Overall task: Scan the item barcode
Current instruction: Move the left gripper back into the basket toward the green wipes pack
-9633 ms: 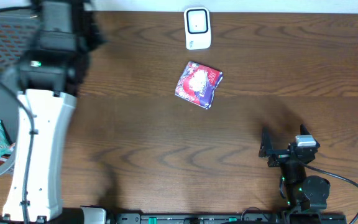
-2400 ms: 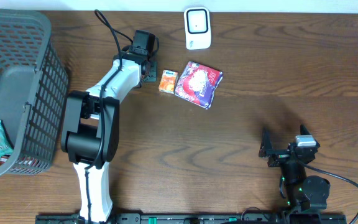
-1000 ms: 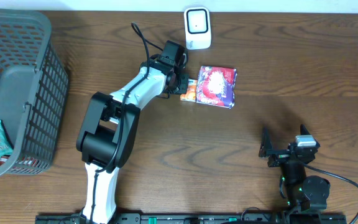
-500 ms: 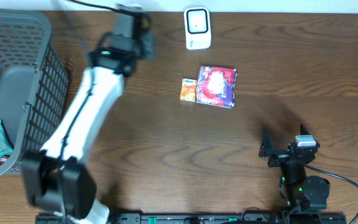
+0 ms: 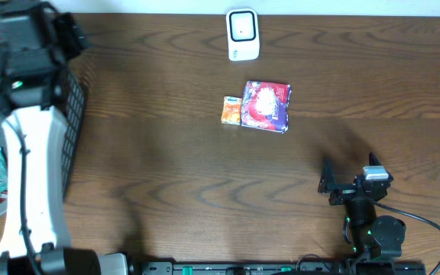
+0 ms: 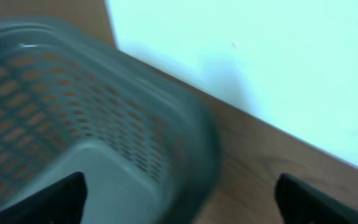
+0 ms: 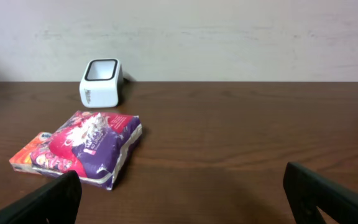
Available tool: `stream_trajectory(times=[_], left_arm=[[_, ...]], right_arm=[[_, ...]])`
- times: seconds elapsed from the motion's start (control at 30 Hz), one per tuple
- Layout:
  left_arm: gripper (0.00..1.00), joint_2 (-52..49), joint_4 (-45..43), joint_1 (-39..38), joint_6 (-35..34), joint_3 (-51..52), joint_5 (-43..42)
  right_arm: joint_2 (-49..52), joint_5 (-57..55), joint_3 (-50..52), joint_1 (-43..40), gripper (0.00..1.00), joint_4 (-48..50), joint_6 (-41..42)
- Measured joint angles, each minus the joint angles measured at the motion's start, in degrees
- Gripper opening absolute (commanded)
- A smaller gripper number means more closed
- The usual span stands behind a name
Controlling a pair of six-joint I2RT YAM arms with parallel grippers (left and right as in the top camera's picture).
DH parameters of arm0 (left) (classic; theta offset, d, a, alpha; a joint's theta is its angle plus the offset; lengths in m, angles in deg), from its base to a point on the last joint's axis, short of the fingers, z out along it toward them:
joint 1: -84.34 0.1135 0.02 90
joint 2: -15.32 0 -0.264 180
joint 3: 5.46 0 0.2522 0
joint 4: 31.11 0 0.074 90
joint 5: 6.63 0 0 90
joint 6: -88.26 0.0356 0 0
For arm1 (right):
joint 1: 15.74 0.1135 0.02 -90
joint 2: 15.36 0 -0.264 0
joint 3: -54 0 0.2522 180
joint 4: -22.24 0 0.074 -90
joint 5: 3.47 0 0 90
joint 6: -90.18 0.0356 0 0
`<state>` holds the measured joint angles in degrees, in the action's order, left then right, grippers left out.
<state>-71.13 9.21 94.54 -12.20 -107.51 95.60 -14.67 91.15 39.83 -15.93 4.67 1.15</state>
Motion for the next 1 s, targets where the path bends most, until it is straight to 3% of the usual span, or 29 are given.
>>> stream_trajectory(times=[0.27,0.43,0.53,0.63,1.0], left_arm=[[0.98,3.10,0.90,6.88,-0.22,0.00,0.15],[0.98,1.25,5.99,13.88,-7.45,0.00,3.13],[0.98,-0.26,9.77,18.43,-11.04,0.02,4.66],[0.89,-1.99,11.91,22.01,-12.79,0.11,5.35],[0.89,-13.51,12.26,28.72,-13.31,6.21,6.14]], right_arm=[[0.00,0.00,0.00,0.00,0.99,0.00,0.00],[0.00,0.00,0.00,0.00,0.99,0.00,0.00],[0.00,0.02,0.00,0.00,0.99,0.00,0.00],[0.00,0.02,0.00,0.00,0.99,0.00,0.00],[0.00,0.00,0.00,0.00,0.99,0.00,0.00]])
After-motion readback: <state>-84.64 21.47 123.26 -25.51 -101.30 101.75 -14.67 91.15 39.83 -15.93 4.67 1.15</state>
